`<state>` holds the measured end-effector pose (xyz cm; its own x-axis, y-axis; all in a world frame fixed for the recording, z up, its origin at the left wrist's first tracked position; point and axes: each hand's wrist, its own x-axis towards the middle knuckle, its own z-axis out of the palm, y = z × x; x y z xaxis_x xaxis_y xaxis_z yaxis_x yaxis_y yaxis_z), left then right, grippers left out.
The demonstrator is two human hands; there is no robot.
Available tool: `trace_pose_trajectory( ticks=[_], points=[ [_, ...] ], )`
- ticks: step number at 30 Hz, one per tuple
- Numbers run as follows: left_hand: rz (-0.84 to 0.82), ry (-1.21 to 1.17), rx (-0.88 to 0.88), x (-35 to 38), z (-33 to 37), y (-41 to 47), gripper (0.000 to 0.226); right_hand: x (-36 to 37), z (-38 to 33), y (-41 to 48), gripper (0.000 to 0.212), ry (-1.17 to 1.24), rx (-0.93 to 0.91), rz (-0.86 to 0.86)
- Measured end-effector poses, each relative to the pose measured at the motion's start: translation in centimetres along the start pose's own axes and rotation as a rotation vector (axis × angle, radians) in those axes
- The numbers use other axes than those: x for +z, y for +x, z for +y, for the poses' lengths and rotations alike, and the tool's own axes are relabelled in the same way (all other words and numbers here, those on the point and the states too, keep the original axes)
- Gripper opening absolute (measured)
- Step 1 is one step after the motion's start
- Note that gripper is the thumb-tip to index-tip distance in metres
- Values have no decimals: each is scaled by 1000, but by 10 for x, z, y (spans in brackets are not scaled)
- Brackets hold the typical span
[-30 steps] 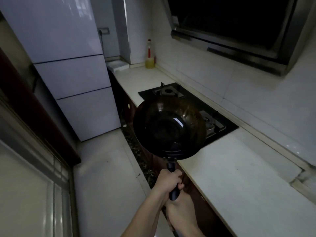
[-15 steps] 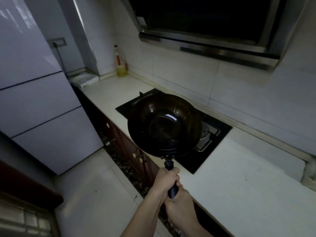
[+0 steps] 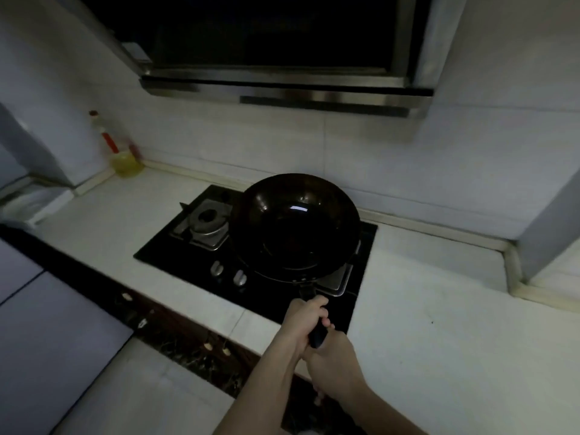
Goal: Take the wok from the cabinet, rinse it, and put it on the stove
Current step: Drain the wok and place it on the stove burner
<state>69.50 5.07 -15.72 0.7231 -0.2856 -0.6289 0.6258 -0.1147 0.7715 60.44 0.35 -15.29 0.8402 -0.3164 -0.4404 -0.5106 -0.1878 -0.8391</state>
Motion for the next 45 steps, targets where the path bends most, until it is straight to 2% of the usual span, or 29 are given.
trace_pose_trajectory(
  ticks=[6, 12, 20, 25, 33, 39, 42, 45],
  points=[
    [-165, 102, -48, -10, 20, 31, 24, 22, -17, 23, 12, 80, 123, 166],
    [-275, 194, -76, -34, 32, 58, 22, 54, -33, 39, 20, 138, 187, 262],
    [-340, 284, -121, -65, 36, 83, 30, 97, -51, 53, 18, 240, 234, 372],
    [-383, 311, -151, -74, 37, 89, 22, 110, -54, 57, 18, 277, 238, 401],
    [-408, 297, -203, -79, 43, 98, 28, 117, -54, 70, 19, 241, 238, 388],
    [-477, 272, -291, -86, 53, 111, 26, 118, -56, 79, 12, 370, 259, 296],
    [-474, 279, -280, -92, 54, 115, 21, 121, -56, 82, 27, 479, 255, 219],
    [-472, 279, -255, -96, 52, 118, 17, 125, -58, 82, 30, 526, 233, 191]
  ],
)
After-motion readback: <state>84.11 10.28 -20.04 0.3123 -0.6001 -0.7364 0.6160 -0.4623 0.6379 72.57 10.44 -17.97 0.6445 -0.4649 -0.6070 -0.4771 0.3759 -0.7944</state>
